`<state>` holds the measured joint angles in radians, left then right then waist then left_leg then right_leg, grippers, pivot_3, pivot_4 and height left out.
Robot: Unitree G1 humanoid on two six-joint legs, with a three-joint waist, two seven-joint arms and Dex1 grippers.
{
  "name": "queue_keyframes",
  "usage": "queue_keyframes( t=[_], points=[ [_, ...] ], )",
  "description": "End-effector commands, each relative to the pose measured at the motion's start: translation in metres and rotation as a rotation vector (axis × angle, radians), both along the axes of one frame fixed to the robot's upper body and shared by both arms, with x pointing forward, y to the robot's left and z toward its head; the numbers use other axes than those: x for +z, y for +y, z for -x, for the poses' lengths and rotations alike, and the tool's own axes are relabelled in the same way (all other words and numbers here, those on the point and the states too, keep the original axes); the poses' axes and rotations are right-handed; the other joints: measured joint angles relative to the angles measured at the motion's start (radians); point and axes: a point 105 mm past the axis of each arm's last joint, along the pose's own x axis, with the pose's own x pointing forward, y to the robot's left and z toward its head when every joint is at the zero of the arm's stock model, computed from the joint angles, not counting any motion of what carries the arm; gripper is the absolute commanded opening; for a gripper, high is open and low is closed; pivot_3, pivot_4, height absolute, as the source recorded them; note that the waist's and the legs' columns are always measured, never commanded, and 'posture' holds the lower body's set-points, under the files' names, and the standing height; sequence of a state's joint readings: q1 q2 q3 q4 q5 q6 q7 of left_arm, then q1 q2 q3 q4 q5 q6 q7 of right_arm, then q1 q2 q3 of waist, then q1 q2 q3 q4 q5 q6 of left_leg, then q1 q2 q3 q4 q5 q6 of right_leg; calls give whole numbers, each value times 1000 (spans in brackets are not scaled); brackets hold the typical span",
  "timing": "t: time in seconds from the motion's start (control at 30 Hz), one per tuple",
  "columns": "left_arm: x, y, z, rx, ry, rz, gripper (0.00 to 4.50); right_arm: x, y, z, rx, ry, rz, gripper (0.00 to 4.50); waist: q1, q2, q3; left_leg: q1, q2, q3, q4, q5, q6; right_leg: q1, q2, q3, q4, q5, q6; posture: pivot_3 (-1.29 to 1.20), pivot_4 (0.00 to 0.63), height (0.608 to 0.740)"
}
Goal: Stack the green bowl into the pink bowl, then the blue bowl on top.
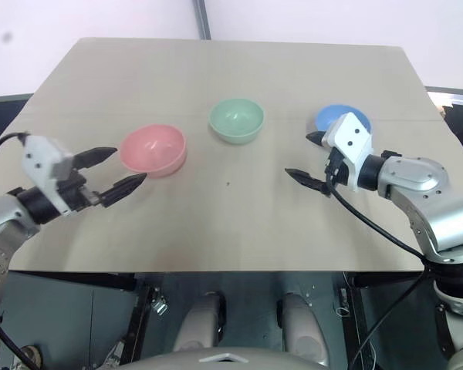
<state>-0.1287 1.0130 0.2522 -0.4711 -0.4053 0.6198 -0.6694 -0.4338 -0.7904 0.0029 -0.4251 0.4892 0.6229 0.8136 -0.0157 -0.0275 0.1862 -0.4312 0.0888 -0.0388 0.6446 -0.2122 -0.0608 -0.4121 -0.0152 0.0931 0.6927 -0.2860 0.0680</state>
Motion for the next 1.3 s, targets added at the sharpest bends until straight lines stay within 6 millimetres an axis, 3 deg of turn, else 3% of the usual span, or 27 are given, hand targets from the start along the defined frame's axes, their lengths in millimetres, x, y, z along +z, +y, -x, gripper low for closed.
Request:
queue_keyframes(
  t=[0.03, 0.23, 0.37, 0.5, 0.6, 0.87, 1.0, 1.1, 1.3],
  points=[
    [10, -19, -8, -55, -24, -241, 4442, 18, 2, 28, 133, -39, -6, 4500, 5, 2, 0, 0, 0, 0, 0, 0, 0, 0, 0, 0, 0, 0, 0, 0, 150, 740],
    [-6, -30, -23, -59, 90, -413, 4442, 24, 2, 42, 160, -27, -32, 4500, -8, 4, 1, 2, 0, 2, 0, 0, 0, 0, 1, 2, 1, 0, 0, 0, 150, 740],
    [-16, -17, -33, 26, 138, -578, 4442, 25, 0, 46, 124, -43, -35, 4500, -13, 4, 1, 1, 0, 2, 0, 0, 0, 0, 1, 2, 2, 0, 0, 0, 150, 740],
    [-19, -19, -40, 56, 143, -590, 4442, 23, -1, 49, 94, -45, -39, 4500, -14, 3, 1, 1, 0, 1, 0, 0, 0, 0, 1, 2, 1, 0, 0, 0, 150, 740],
    [-27, -19, -42, 60, 165, -599, 3719, 23, -2, 51, 79, -48, -41, 4500, -15, 3, 1, 1, 0, 1, 1, 0, 0, 0, 1, 2, 2, 0, 0, 0, 150, 740],
    [-39, -21, -44, 35, 189, -602, 117, 24, -3, 50, 56, -58, -38, 4500, -18, 3, 1, 1, 0, 1, 2, 0, 0, 0, 1, 2, 2, 0, 0, 0, 150, 740],
    [-36, -46, -35, -131, 142, -564, 20, 25, -4, 49, 50, -63, -37, 4500, -18, 3, 1, 0, 0, 1, 2, 0, 0, 0, 1, 2, 2, 0, 0, 0, 150, 740],
    [-31, -74, -10, -362, 154, -514, 20, 25, -5, 49, 40, -67, -32, 4500, -16, 3, 1, 0, 0, 1, 2, 0, 0, 0, 0, 2, 2, 0, 0, 0, 150, 740],
    [-29, -88, 4, -577, 118, -579, 20, 26, -7, 49, 21, -72, -32, 4500, -17, 3, 1, 1, 0, 1, 3, 0, 0, 0, 1, 2, 3, 0, 0, 0, 150, 740]
  ],
)
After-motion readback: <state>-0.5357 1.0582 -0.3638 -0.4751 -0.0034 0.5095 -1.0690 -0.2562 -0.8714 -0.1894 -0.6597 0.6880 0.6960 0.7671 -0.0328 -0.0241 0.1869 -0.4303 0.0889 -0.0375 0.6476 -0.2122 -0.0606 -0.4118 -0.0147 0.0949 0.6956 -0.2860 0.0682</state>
